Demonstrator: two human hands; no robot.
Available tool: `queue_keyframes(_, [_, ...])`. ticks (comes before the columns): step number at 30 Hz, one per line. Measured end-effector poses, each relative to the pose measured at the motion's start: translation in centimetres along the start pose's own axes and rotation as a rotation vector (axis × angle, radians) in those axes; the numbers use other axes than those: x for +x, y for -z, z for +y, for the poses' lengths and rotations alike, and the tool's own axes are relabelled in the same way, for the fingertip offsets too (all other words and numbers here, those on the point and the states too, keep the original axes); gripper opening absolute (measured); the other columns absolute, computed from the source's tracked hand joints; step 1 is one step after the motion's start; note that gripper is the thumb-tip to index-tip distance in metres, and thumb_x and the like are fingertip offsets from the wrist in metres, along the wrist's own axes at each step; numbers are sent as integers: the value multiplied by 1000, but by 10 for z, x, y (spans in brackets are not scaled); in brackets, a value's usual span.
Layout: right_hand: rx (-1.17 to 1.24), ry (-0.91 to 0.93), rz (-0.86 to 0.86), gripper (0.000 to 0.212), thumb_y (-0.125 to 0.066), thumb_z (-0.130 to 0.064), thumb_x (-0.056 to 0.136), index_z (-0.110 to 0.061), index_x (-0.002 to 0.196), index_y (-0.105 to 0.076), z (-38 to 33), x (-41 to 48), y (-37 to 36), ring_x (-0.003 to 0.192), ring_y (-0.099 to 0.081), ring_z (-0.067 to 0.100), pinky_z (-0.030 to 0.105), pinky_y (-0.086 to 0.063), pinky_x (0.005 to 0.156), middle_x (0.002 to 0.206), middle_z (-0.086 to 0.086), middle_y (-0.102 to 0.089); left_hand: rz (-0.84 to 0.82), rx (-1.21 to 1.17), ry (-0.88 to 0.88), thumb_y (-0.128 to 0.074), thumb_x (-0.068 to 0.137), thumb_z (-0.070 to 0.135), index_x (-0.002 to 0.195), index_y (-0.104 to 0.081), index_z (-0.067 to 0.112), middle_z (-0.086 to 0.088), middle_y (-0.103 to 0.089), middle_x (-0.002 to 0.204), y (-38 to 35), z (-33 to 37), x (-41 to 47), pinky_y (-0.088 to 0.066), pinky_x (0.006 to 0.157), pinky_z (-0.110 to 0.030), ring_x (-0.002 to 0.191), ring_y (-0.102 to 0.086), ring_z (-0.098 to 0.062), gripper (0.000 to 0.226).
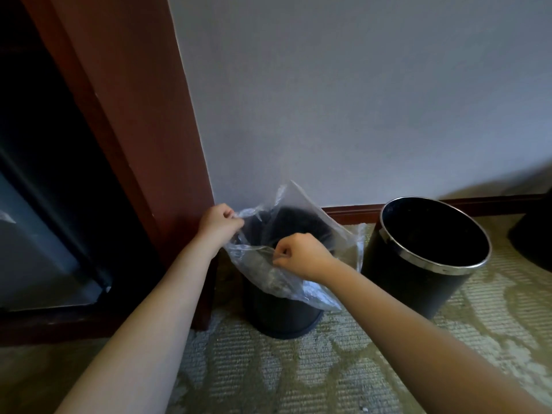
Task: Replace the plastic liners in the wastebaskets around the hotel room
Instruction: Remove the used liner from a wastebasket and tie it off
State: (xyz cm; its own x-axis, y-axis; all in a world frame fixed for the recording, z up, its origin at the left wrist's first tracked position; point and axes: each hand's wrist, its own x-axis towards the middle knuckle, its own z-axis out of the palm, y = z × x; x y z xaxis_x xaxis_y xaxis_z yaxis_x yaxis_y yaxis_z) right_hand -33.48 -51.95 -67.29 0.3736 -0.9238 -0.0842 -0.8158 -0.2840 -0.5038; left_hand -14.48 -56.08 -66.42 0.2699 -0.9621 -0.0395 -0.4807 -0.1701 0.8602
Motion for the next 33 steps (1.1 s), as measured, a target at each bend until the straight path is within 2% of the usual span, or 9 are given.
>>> queue_keyframes(5, [151,35,295,10,-64,-29,91,-21,93,-69,-5,-6,30,67,-56,10,24,-44,64,72,-7,-61,50,-83,-197,-68,77,4,63,-43,18,-5,-54,62,0,20,-2,-41,59,-29,58,-53,-21,32])
queue_keyframes(9, [19,124,568,34,-55,-12,92,-16,126,-57,-4,-4,53,111,-53,19,31,-46,91,119,4,-59,21,66,-419,-69,74,1,61,-50,23,5,-55,62,2,36,-11,-40,60,-26,57,-49,-11,32])
queue_keyframes(13, [-315,184,393,73,-57,-7,86,-21,151,-28,0,4,63,146,-18,28,45,-23,117,158,10,-24,-59,163,-596,-67,74,0,61,-51,27,7,-55,60,6,49,-30,-40,57,-19,53,-48,-4,34])
queue_keyframes(17, [-478,209,216,84,-60,-11,85,-33,153,-16,-2,16,55,150,6,27,49,-8,119,163,7,1,-163,276,-689,-67,75,1,62,-51,28,11,-54,59,12,59,-48,-37,55,-9,55,-51,1,34])
queue_keyframes(20, [-511,272,254,59,-65,-21,86,-26,141,-43,-8,23,47,150,1,28,51,-7,119,162,9,-9,-194,345,-709,-66,74,-1,61,-49,28,11,-50,61,17,57,-51,-35,55,-11,54,-48,-2,36])
queue_keyframes(23, [-539,262,291,29,-59,-29,88,-19,115,-64,-9,23,47,145,-21,25,52,-7,118,147,6,-41,-91,404,-658,-61,74,-2,63,-45,26,9,-47,66,22,47,-43,-36,58,-24,60,-47,-9,34])
queue_keyframes(26, [-301,236,184,10,-58,-25,86,-16,83,-61,-10,14,49,96,-54,25,46,-35,105,94,3,-61,56,422,-545,-57,75,-3,68,-50,17,8,-48,67,24,36,-33,-33,60,-26,68,-49,-18,22])
queue_keyframes(29, [83,188,50,20,-61,-29,87,-10,81,-61,-15,4,48,78,-59,24,42,-50,78,78,4,-65,121,333,-443,-57,76,-2,72,-55,13,3,-53,68,20,36,-27,-36,59,-28,67,-54,-23,15])
queue_keyframes(33, [195,123,-204,55,-69,-63,74,-21,109,-59,-24,-10,49,86,-62,13,33,-50,81,93,-4,-66,124,189,-333,-59,81,3,67,-49,20,-6,-61,74,8,42,-26,-52,61,-35,68,-64,-28,24])
